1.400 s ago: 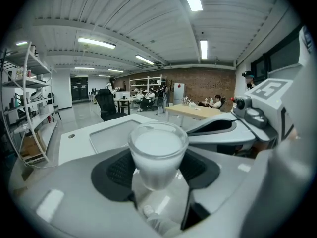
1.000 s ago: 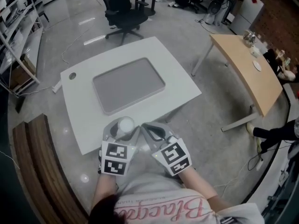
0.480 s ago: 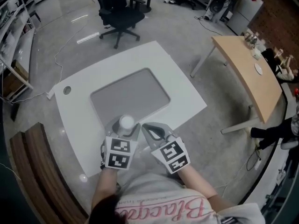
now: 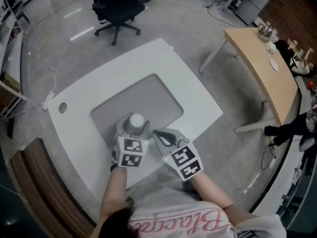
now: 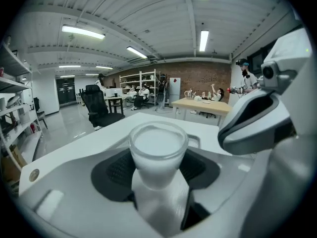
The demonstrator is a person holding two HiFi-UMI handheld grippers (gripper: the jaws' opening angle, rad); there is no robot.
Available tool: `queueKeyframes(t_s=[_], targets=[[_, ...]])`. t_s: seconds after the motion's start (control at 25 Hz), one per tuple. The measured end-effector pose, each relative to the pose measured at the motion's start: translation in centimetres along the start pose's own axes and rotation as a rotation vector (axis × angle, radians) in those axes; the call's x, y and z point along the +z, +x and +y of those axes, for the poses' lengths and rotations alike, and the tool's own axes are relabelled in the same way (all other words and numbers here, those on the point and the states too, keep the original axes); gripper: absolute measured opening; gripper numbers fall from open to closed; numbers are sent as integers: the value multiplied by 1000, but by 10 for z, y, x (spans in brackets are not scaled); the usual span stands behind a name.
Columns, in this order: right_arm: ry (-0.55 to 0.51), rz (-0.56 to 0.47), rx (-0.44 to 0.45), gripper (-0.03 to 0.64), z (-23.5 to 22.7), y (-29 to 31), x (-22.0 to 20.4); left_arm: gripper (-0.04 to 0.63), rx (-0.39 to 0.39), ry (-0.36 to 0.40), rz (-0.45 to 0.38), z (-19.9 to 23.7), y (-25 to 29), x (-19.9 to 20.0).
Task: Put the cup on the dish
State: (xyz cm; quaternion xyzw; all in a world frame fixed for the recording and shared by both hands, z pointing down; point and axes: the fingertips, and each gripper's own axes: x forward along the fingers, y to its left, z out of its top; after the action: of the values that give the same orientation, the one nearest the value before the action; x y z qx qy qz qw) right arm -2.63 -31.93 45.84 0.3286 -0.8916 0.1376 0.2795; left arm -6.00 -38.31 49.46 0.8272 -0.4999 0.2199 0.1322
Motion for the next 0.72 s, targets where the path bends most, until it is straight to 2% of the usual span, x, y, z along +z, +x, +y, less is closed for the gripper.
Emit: queueKeyframes(t_s=[0.4,0.72], targets=[[11,71,40,2,-5,14,-10,256,7,-18,29,10,34,-17],[24,97,53,2,-9,23,-14,256,6,-12,45,12,39,-24]])
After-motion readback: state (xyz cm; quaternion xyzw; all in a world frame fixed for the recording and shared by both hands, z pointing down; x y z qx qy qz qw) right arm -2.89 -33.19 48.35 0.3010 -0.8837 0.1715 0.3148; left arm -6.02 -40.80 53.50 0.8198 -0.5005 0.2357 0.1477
